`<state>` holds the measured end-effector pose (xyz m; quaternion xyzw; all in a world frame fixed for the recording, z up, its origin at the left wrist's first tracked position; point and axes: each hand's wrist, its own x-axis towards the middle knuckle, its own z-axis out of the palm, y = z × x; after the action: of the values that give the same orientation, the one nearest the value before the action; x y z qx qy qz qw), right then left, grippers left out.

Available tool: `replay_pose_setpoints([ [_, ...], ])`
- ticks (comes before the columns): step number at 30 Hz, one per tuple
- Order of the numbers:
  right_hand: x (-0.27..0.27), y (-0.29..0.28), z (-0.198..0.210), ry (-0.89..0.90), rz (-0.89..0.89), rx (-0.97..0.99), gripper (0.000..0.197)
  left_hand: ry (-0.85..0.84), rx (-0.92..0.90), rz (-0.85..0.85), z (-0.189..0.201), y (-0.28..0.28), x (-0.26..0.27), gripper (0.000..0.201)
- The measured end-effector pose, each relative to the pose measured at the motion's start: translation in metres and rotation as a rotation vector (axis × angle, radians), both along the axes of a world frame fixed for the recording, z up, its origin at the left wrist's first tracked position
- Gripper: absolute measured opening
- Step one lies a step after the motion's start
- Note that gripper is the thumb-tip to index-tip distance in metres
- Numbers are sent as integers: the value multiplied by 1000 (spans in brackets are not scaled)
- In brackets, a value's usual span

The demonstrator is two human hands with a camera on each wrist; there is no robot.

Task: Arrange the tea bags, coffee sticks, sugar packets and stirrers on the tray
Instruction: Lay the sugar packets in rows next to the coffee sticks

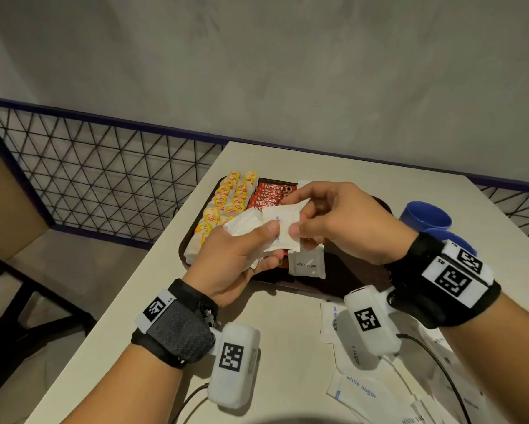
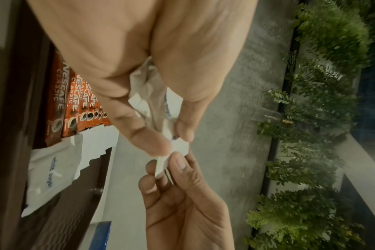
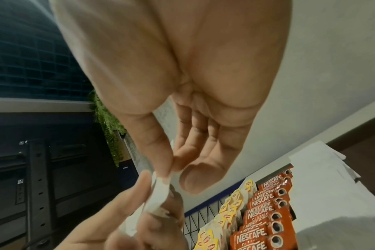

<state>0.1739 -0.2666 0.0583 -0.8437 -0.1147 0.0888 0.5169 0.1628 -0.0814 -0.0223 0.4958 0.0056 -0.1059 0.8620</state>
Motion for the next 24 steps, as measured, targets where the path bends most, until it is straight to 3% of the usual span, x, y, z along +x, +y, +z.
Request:
replay_pose_setpoints([
  [5, -2, -5, -5, 105, -63, 120, 11, -60, -23, -77, -3, -1, -2, 44],
  [10, -4, -9, -10, 131, -39, 180, 20, -78, -55, -90, -4, -2, -1, 50],
  [14, 5, -17, -9, -12, -140, 159, 17, -13, -34, -26, -4, -2, 0, 26],
  [17, 16, -30, -9, 26, -151, 5, 14, 50, -84, 110, -2, 1, 5, 14],
  [20, 25, -38, -20, 124, -39, -266, 15, 91, -159, 208, 0, 5, 10, 8],
  [24, 32, -39, -39, 178, 75, -488, 17, 97, -182, 234, 1, 6, 11, 7],
])
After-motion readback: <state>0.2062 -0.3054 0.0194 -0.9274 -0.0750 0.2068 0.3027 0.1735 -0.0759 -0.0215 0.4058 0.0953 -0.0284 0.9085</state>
